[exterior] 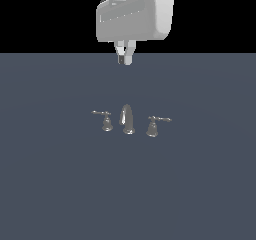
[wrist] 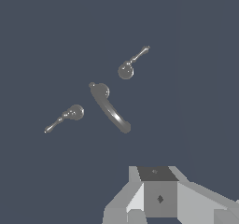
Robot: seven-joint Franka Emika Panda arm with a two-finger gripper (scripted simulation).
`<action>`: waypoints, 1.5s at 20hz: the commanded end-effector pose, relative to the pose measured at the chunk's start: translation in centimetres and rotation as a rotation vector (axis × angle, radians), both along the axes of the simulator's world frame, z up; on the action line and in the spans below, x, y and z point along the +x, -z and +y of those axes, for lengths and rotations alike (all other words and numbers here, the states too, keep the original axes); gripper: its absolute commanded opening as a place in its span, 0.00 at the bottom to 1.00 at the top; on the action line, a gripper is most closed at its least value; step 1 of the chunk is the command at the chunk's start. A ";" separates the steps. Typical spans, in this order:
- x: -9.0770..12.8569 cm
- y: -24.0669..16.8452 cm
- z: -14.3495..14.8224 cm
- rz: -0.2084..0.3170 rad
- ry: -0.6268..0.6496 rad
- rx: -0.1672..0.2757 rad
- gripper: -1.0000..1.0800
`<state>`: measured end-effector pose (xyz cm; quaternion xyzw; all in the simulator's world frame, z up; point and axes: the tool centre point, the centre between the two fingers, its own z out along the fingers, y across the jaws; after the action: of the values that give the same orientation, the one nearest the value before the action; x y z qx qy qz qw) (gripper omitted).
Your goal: Turn on the faucet by rotating a designated handle.
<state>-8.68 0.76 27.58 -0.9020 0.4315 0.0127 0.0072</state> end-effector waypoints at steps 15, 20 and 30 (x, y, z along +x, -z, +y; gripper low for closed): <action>7.7 10.6 -5.9 -0.003 0.454 -0.016 0.00; 9.5 14.0 -8.6 -0.004 0.604 -0.023 0.00; 11.4 18.8 -13.1 -0.005 0.820 -0.031 0.00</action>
<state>2.53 -11.76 9.32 -0.6650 0.7468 0.0007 -0.0008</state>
